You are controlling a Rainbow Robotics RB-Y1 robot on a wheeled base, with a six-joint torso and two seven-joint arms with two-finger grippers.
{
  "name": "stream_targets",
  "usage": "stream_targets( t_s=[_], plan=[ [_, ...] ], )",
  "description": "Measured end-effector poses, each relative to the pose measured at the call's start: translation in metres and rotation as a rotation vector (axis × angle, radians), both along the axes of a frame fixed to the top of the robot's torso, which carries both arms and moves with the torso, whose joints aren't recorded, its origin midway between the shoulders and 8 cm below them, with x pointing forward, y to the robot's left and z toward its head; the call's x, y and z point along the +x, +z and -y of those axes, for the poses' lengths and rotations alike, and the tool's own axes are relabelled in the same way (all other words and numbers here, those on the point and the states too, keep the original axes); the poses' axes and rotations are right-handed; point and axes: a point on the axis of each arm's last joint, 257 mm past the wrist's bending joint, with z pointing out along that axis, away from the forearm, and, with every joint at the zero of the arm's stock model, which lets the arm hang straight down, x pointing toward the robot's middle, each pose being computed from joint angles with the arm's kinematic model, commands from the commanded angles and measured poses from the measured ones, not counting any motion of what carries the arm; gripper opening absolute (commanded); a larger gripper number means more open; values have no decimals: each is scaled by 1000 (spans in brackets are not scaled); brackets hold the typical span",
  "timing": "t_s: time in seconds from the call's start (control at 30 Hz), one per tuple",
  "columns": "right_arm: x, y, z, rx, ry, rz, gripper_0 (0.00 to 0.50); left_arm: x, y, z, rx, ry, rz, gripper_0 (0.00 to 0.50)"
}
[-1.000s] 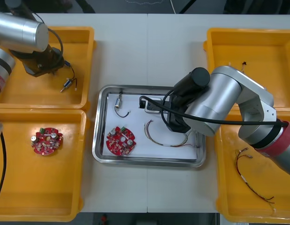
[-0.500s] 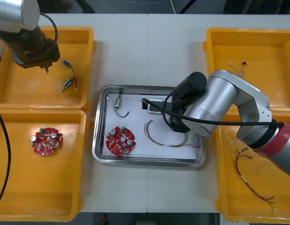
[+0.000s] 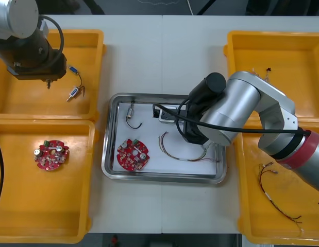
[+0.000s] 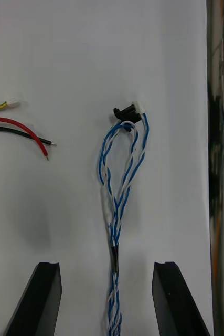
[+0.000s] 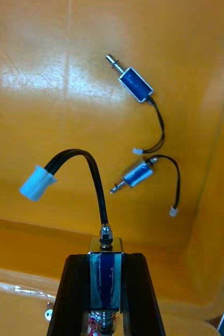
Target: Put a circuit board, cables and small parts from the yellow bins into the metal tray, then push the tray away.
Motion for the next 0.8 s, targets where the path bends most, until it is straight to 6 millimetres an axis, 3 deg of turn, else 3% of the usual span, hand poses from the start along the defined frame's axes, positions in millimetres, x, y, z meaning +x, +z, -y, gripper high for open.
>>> stream_targets(
  t_s=[0.13,0.4,0.63,0.8],
  plan=[
    [-16,7,8,-26,-47,-72,500,-4,11,19,-12,-66,42,0],
    [-44,53,34,-60,-126,-122,500,-10,23,38,-18,-132,90,0],
    [-32,109,40,61,-162,-17,500,-13,26,52,-36,-169,98,0],
    [-21,150,55,164,-216,59,500,-14,26,64,-43,-194,105,0]
  ],
)
